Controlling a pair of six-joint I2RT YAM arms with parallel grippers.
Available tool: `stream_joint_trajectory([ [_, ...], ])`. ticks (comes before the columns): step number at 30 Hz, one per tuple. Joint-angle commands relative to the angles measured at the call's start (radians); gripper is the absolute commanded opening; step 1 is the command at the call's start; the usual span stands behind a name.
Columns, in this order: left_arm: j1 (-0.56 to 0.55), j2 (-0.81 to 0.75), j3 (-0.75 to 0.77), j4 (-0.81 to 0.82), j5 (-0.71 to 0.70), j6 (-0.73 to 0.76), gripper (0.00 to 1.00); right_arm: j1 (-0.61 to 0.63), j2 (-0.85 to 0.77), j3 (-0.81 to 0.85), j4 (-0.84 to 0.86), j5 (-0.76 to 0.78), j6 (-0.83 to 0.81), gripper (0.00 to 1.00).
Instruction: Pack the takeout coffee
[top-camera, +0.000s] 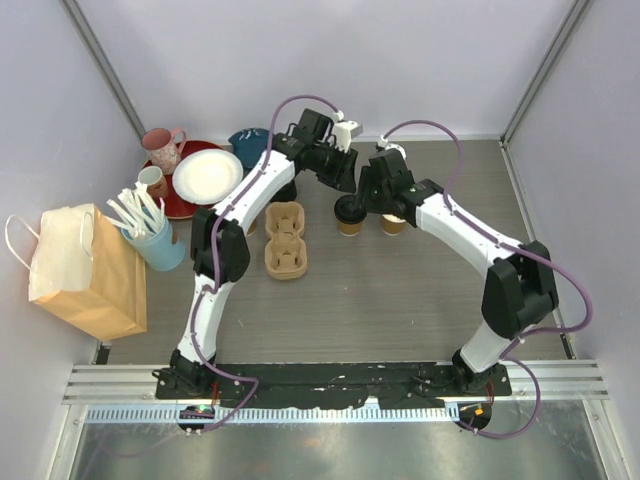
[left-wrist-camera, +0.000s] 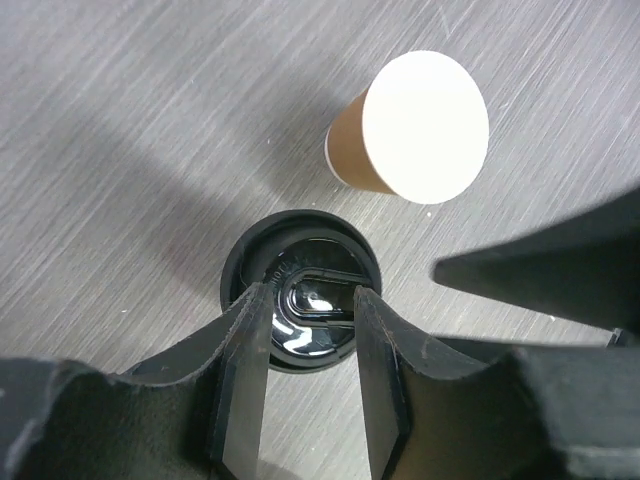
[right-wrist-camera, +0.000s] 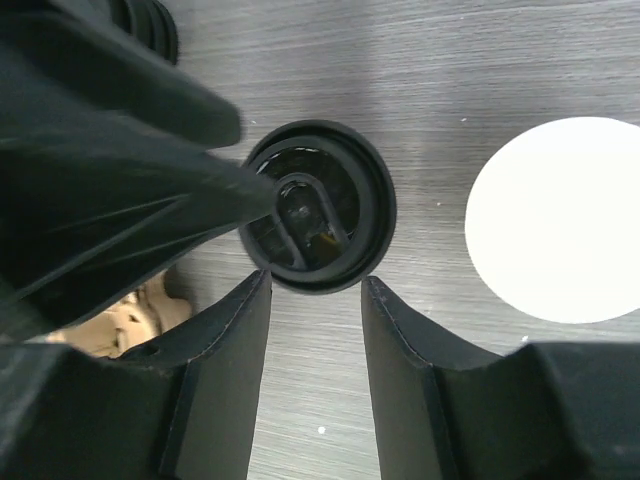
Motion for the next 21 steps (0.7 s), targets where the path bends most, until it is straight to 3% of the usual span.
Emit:
stream_joint_trajectory([
  [1, 0.003, 0.037, 0.032, 0.025, 0.060, 0.055, 0.42, 0.004, -0.096, -0.073, 0.164, 0.099, 0.172, 0.46],
  [12, 0.017, 0.035, -0.034, 0.088, 0.092, -0.041, 0.42, 0.004, -0.032, -0.119, 0.205, 0.013, 0.253, 0.44],
  [21, 0.020, 0.004, -0.114, 0.083, 0.051, -0.023, 0.40, 0.004, 0.001, -0.112, 0.191, 0.025, 0.244, 0.44],
])
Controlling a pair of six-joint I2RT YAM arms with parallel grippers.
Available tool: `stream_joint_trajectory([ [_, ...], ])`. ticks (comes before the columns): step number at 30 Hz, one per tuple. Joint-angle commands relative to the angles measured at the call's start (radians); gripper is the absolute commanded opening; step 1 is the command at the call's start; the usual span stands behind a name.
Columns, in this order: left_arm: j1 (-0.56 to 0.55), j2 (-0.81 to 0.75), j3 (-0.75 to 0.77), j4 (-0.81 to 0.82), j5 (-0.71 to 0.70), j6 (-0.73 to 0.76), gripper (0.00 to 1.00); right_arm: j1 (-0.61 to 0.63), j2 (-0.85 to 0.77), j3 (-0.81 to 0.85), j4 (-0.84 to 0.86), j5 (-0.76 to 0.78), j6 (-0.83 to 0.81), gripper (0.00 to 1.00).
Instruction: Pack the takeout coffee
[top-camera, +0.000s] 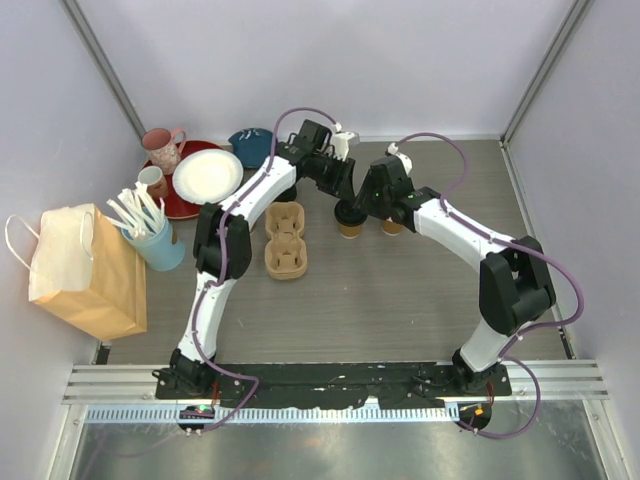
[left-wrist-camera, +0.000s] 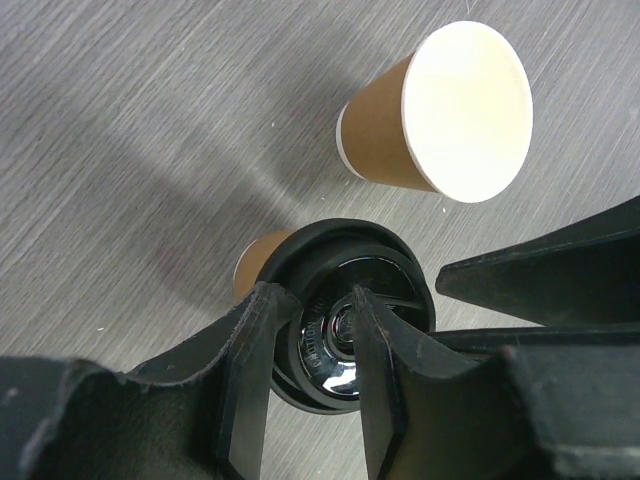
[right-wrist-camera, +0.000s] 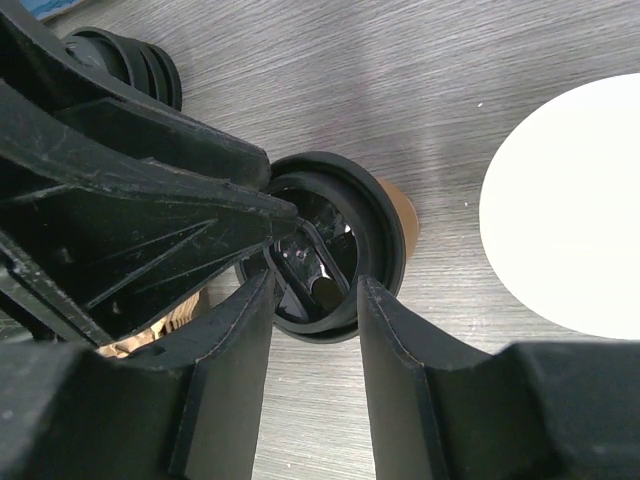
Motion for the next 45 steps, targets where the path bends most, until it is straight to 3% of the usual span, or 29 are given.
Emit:
stream_joint_trajectory([
  [1, 0.004, -0.076, -0.057, 0.009, -0.022, -0.003, 0.40, 0.002, 0.014, 0.000, 0.037, 0.011, 0.014, 0.45],
  [14, 0.012, -0.166, -0.158, 0.004, -0.053, -0.025, 0.40, 0.001, 0.078, 0.034, 0.021, 0.020, -0.022, 0.45],
  [29, 0.018, -0.274, -0.328, 0.006, -0.029, -0.042, 0.39, 0.009, 0.065, 0.232, -0.096, 0.061, -0.236, 0.46],
  [36, 0.016, -0.277, -0.270, 0.033, -0.018, -0.069, 0.39, 0.013, -0.032, 0.121, -0.164, 0.218, -0.171, 0.43],
  [45, -0.005, -0.190, -0.135, 0.018, -0.036, -0.078, 0.38, 0.016, 0.006, 0.089, -0.147, 0.140, -0.119, 0.43],
])
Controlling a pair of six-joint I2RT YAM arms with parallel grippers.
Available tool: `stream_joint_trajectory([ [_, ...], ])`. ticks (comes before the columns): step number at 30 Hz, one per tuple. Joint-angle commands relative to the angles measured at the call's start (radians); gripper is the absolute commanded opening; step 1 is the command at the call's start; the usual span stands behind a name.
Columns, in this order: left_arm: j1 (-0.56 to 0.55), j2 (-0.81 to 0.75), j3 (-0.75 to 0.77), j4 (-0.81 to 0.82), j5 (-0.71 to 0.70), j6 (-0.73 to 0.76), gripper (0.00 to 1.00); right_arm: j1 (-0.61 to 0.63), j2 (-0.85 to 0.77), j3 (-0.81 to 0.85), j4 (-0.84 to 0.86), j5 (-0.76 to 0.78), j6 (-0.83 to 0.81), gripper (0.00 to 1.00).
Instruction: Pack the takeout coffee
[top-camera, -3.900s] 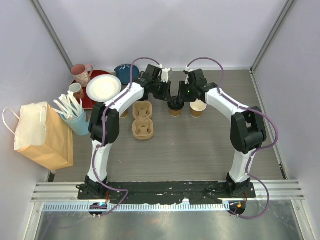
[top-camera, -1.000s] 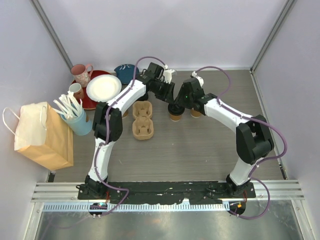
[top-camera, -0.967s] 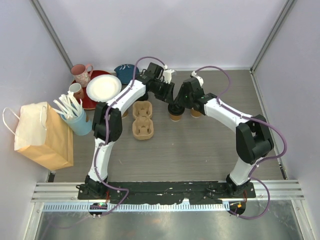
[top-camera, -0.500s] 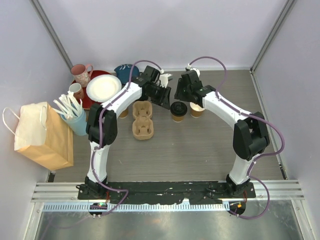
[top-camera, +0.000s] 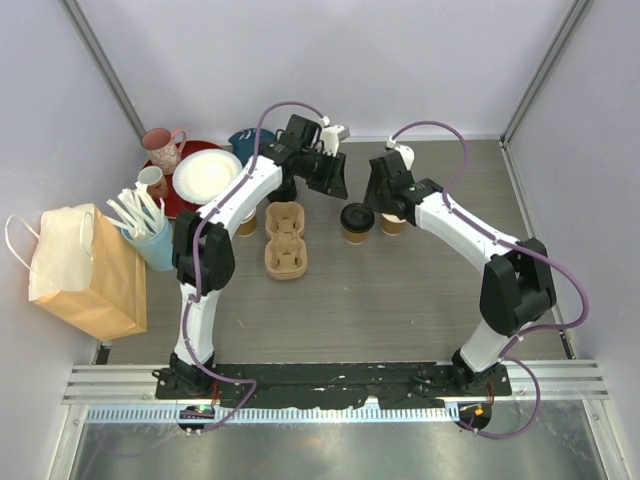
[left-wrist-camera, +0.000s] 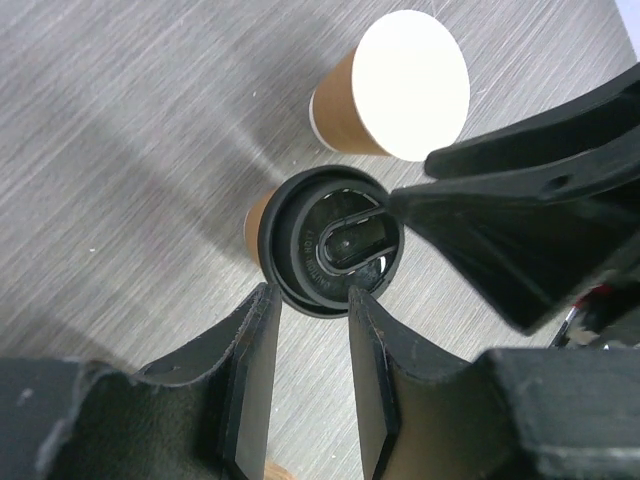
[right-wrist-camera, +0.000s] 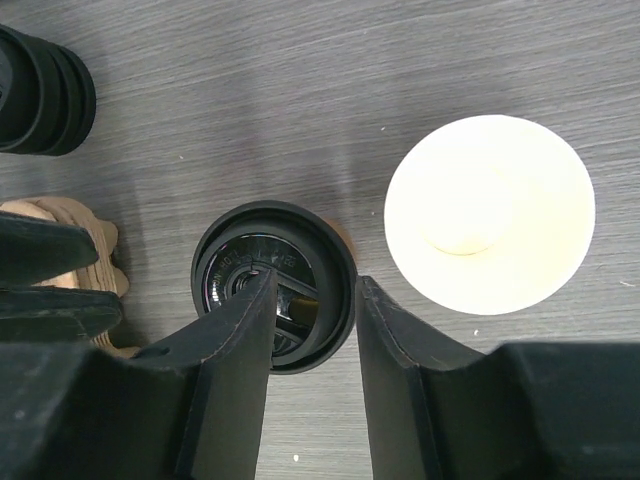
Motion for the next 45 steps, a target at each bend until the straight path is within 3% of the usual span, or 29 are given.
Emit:
stream_joint_trajectory([
  [1, -0.016, 0.027, 0.068, 0.019, 0.006, -0.009, 0.37, 0.010, 0.013, -0.004, 0.019, -0.020, 0.040, 0.43],
  [21, -0.048, 0.107, 0.083, -0.010, -0.012, 0.011, 0.38, 0.022, 0.070, -0.036, 0.027, -0.057, 0.054, 0.38],
  [27, -0.048, 0.082, 0.031, -0.015, -0.010, 0.003, 0.33, 0.024, 0.099, -0.015, 0.033, -0.045, 0.011, 0.32],
  [37, -0.028, 0.049, -0.098, -0.022, -0.047, 0.006, 0.32, 0.018, 0.150, -0.001, 0.057, -0.054, -0.044, 0.32],
  [45, -0.022, 0.076, -0.191, 0.007, -0.026, -0.015, 0.32, 0.002, 0.145, -0.153, 0.132, -0.119, -0.005, 0.30],
])
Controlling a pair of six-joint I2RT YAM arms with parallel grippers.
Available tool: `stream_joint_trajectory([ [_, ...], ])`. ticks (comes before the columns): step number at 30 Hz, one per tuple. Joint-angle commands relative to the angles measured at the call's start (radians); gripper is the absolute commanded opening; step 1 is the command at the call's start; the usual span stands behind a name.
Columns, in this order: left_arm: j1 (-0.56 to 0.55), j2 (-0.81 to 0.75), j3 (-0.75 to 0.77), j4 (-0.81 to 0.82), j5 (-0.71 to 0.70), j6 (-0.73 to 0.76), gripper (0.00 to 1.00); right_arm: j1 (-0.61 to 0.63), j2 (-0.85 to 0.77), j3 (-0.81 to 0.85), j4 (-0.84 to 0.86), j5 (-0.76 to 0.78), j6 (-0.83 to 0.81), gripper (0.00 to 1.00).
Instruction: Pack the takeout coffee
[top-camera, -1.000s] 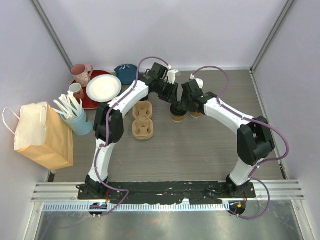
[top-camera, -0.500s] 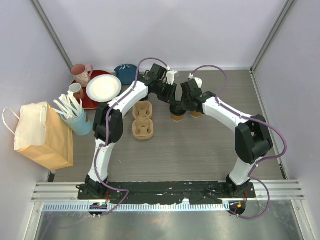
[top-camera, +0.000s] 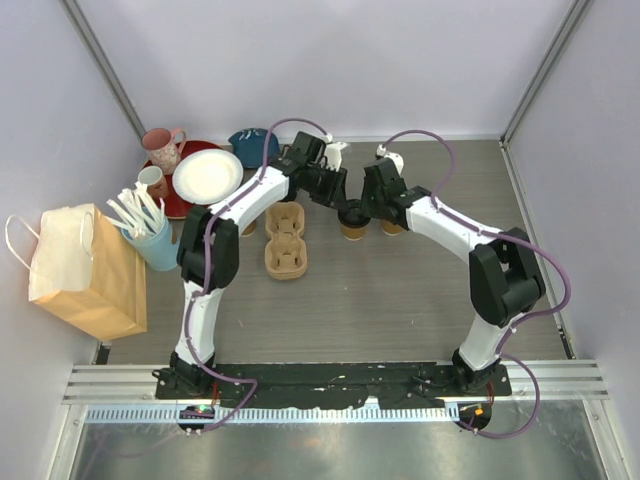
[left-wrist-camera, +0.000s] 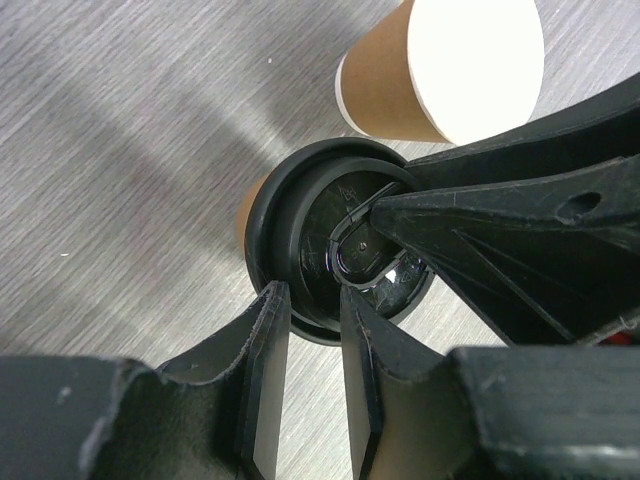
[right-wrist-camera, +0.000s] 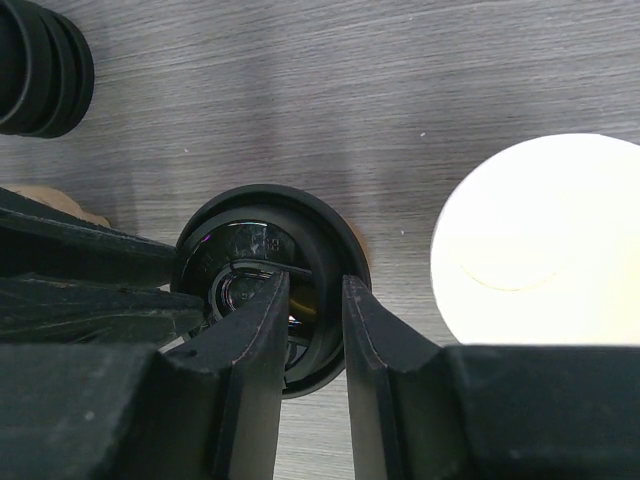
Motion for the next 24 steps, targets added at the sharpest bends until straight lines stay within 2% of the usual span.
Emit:
stream_joint_trajectory([
  [1, -0.006, 0.030, -0.106, -0.097, -0.007, -0.011, 0.32, -0.005, 0.047, -0.127, 0.019, -0.054, 0.033, 0.29],
  [9, -0.009, -0.020, -0.217, -0.016, 0.035, -0.028, 0.32, -0.008, 0.050, -0.241, 0.074, -0.061, 0.047, 0.25],
  [14, -0.010, 0.013, -0.254, -0.011, 0.018, -0.031, 0.32, -0.007, 0.072, -0.285, 0.100, -0.072, 0.061, 0.23],
  [24, -0.009, -0.002, -0.283, 0.012, 0.027, -0.014, 0.32, -0.008, 0.055, -0.279, 0.091, -0.066, 0.052, 0.19],
])
